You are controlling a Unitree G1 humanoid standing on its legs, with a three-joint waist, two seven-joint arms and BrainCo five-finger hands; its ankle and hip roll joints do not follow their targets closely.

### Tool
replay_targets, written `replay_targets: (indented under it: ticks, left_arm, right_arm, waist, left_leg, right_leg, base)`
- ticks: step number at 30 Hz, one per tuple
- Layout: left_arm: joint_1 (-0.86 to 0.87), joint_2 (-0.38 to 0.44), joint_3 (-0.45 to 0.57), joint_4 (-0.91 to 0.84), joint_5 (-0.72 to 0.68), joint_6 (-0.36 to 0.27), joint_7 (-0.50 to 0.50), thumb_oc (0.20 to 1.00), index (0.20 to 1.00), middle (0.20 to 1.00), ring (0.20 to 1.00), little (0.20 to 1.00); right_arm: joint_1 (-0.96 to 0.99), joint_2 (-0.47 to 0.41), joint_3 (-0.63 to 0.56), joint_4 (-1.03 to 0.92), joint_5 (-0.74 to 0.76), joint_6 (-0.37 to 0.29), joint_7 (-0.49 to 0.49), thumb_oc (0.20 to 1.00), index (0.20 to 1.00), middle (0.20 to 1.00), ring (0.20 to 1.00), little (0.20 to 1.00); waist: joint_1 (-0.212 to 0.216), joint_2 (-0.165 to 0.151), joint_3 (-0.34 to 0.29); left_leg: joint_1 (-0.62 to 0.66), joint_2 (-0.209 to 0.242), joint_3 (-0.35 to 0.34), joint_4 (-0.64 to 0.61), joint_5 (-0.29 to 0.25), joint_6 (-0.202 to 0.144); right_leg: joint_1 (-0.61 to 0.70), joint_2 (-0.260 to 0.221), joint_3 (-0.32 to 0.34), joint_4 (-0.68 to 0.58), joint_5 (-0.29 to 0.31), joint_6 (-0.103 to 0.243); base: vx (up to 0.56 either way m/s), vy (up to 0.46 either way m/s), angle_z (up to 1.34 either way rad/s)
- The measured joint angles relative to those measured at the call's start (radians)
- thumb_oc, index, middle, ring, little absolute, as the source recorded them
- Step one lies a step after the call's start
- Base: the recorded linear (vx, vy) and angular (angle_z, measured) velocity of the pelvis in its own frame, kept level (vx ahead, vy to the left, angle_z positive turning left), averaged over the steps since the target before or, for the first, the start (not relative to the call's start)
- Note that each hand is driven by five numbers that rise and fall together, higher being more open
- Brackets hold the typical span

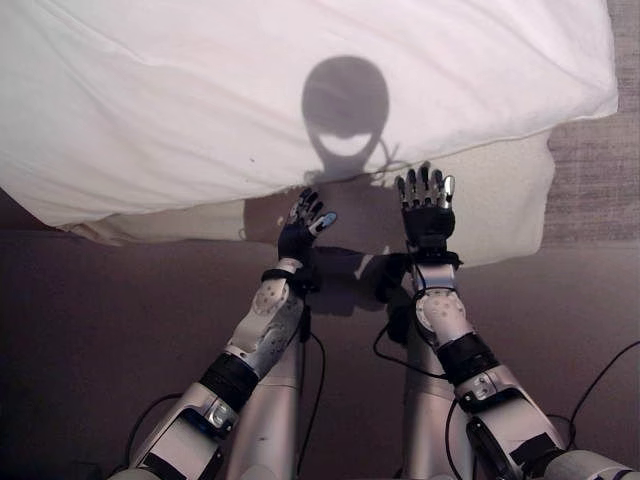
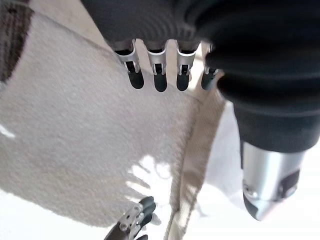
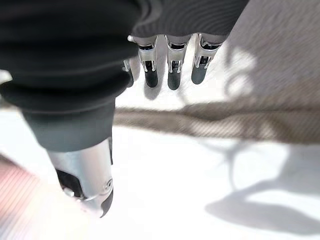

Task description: Make the bed

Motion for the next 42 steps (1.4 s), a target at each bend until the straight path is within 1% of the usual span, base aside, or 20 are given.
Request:
replay_targets:
  ticks: [4, 9, 13, 16, 17, 18, 22, 24, 26, 28, 30, 32, 34, 39, 41, 42]
  left_arm:
    - [0.026, 0.007, 0.015, -0.036, 0.001, -0.002, -0.003, 1.0, 1.0, 1.0, 1.0, 1.0]
    - [0.037, 0.007, 0.016, -0.046, 0.001, -0.009, -0.004, 1.0, 1.0, 1.0, 1.0, 1.0]
    - [0.049, 0.005, 0.015, -0.052, 0.001, -0.009, -0.006, 1.0, 1.0, 1.0, 1.0, 1.0]
    - [0.049, 0.014, 0.016, -0.053, 0.001, -0.009, -0.006, 1.0, 1.0, 1.0, 1.0, 1.0]
    - [0.049, 0.016, 0.016, -0.052, 0.001, -0.008, -0.007, 1.0, 1.0, 1.0, 1.0, 1.0]
    - [0.047, 0.016, 0.014, -0.052, 0.001, -0.008, -0.009, 1.0, 1.0, 1.0, 1.0, 1.0]
    - [0.047, 0.018, 0.013, -0.053, 0.001, -0.008, -0.014, 1.0, 1.0, 1.0, 1.0, 1.0]
    - [0.044, 0.02, 0.013, -0.053, 0.001, -0.008, -0.014, 1.0, 1.0, 1.0, 1.0, 1.0]
    - [0.043, 0.03, 0.011, -0.05, 0.001, -0.008, -0.014, 1.0, 1.0, 1.0, 1.0, 1.0]
    - [0.041, 0.033, 0.01, -0.05, 0.001, -0.008, -0.014, 1.0, 1.0, 1.0, 1.0, 1.0]
    - [0.042, 0.036, 0.01, -0.048, 0.001, -0.008, -0.014, 1.0, 1.0, 1.0, 1.0, 1.0]
    - [0.02, 0.037, -0.005, -0.03, 0.001, -0.007, -0.013, 1.0, 1.0, 1.0, 1.0, 1.0]
    - [0.0, 0.038, -0.026, -0.028, 0.001, -0.007, -0.012, 1.0, 1.0, 1.0, 1.0, 1.0]
    - [-0.006, 0.037, -0.031, -0.028, 0.0, -0.006, 0.003, 1.0, 1.0, 1.0, 1.0, 1.0]
    - [-0.01, 0.035, -0.031, -0.028, 0.0, -0.006, 0.018, 1.0, 1.0, 1.0, 1.0, 1.0]
    - [-0.011, 0.034, -0.03, -0.028, 0.0, -0.006, 0.022, 1.0, 1.0, 1.0, 1.0, 1.0]
  right_arm:
    - [0.024, -0.045, 0.021, -0.133, -0.011, 0.0, 0.04, 1.0, 1.0, 1.0, 1.0, 1.0]
    - [0.041, -0.054, 0.048, -0.171, -0.011, 0.003, 0.05, 1.0, 1.0, 1.0, 1.0, 1.0]
    - [0.041, -0.068, 0.046, -0.17, -0.014, 0.007, 0.049, 1.0, 1.0, 1.0, 1.0, 1.0]
    - [0.007, -0.068, 0.043, -0.149, -0.042, 0.007, 0.038, 1.0, 1.0, 1.0, 1.0, 1.0]
    - [-0.01, -0.069, 0.043, -0.119, -0.053, 0.007, 0.036, 1.0, 1.0, 1.0, 1.0, 1.0]
    - [-0.059, -0.075, 0.039, -0.041, -0.061, 0.007, 0.019, 1.0, 1.0, 1.0, 1.0, 1.0]
    - [-0.174, -0.081, 0.018, 0.114, -0.068, 0.007, -0.027, 1.0, 1.0, 1.0, 1.0, 1.0]
    - [-0.238, -0.081, -0.005, 0.214, -0.071, 0.007, -0.057, 1.0, 1.0, 1.0, 1.0, 1.0]
    - [-0.306, -0.082, -0.02, 0.331, -0.07, 0.008, -0.086, 1.0, 1.0, 1.0, 1.0, 1.0]
    - [-0.334, -0.088, -0.05, 0.386, -0.071, 0.008, -0.101, 1.0, 1.0, 1.0, 1.0, 1.0]
    - [-0.354, -0.093, -0.075, 0.426, -0.07, 0.01, -0.128, 1.0, 1.0, 1.0, 1.0, 1.0]
    - [-0.392, -0.095, -0.11, 0.515, -0.069, 0.012, -0.147, 1.0, 1.0, 1.0, 1.0, 1.0]
    - [-0.409, -0.093, -0.15, 0.541, -0.067, 0.011, -0.173, 1.0, 1.0, 1.0, 1.0, 1.0]
    - [-0.416, -0.062, -0.161, 0.525, -0.065, -0.002, -0.203, 1.0, 1.0, 1.0, 1.0, 1.0]
    - [-0.362, -0.031, -0.159, 0.426, -0.057, -0.025, -0.211, 1.0, 1.0, 1.0, 1.0, 1.0]
    - [-0.345, -0.021, -0.152, 0.409, -0.057, -0.03, -0.211, 1.0, 1.0, 1.0, 1.0, 1.0]
  waist:
    - [-0.01, -0.005, 0.0]
    - [-0.03, -0.013, -0.002]
    - [-0.03, -0.015, -0.002]
    - [-0.03, -0.023, 0.0]
    - [-0.029, -0.026, -0.001]
    - [-0.029, -0.028, -0.001]
    - [-0.019, -0.028, -0.001]
    - [0.002, -0.028, -0.001]
    - [0.011, -0.028, -0.001]
    - [0.026, -0.027, -0.001]
    - [0.032, -0.027, -0.001]
    - [0.039, -0.027, -0.001]
    - [0.057, -0.025, -0.001]
    - [0.053, -0.025, -0.001]
    - [0.05, -0.025, -0.001]
    - [0.049, -0.025, -0.001]
  left_leg:
    - [0.037, 0.005, 0.01, -0.002, -0.005, 0.003]
    - [0.057, 0.007, 0.008, -0.012, -0.009, 0.006]
    - [0.057, 0.007, 0.01, -0.016, -0.008, 0.008]
    - [0.056, 0.007, 0.01, -0.017, -0.008, 0.007]
    - [0.056, 0.008, 0.01, -0.017, -0.007, 0.005]
    - [0.058, 0.008, 0.008, -0.016, -0.006, 0.004]
    - [0.057, 0.007, 0.005, -0.017, -0.006, 0.004]
    - [0.057, 0.008, 0.004, -0.017, -0.006, 0.004]
    - [0.053, 0.008, 0.001, -0.017, -0.006, 0.004]
    - [0.046, 0.007, -0.003, -0.016, -0.005, 0.003]
    - [0.041, 0.003, -0.012, -0.016, -0.005, 0.003]
    - [0.038, -0.004, -0.021, -0.014, -0.005, 0.004]
    - [0.032, -0.005, -0.022, -0.014, -0.005, 0.004]
    - [0.026, -0.009, -0.024, -0.012, -0.005, 0.004]
    - [0.026, -0.011, -0.023, -0.013, -0.005, 0.004]
    - [0.026, -0.011, -0.022, -0.013, -0.005, 0.004]
  right_leg:
    - [0.027, 0.011, 0.021, -0.016, 0.013, 0.002]
    - [0.051, 0.016, 0.023, -0.035, 0.017, 0.01]
    - [0.052, 0.017, 0.024, -0.047, 0.024, 0.012]
    - [0.053, 0.019, 0.024, -0.051, 0.028, 0.008]
    - [0.055, 0.019, 0.023, -0.05, 0.028, 0.008]
    - [0.059, 0.02, 0.023, -0.05, 0.029, 0.008]
    - [0.062, 0.018, 0.021, -0.055, 0.03, 0.009]
    - [0.062, 0.016, 0.02, -0.056, 0.03, 0.009]
    - [0.061, 0.016, 0.015, -0.056, 0.03, 0.009]
    - [0.057, 0.015, 0.01, -0.055, 0.03, 0.009]
    - [0.056, 0.01, 0.001, -0.053, 0.029, 0.008]
    - [0.055, 0.003, -0.006, -0.039, 0.019, 0.007]
    - [0.048, -0.001, -0.007, -0.034, 0.018, 0.007]
    - [0.043, -0.002, -0.008, -0.031, 0.016, 0.007]
    - [0.038, -0.004, -0.006, -0.026, 0.01, 0.006]
    - [0.036, -0.005, -0.005, -0.024, 0.009, 0.006]
  base:
    - [-0.02, -0.004, -0.14]
    - [0.0, -0.001, -0.01]
    - [0.0, -0.006, -0.03]
    - [0.0, 0.0, 0.0]
    - [0.0, 0.0, 0.0]
    - [0.0, 0.0, 0.0]
    - [0.01, -0.006, 0.01]
    - [0.02, -0.01, 0.0]
    - [0.02, -0.012, 0.01]
    - [0.03, -0.008, 0.05]
    - [0.03, -0.013, 0.12]
    - [0.03, -0.003, 0.15]
    - [0.02, 0.006, 0.06]
    - [0.01, 0.018, 0.01]
    - [0.01, 0.018, 0.0]
    - [0.0, 0.0, 0.0]
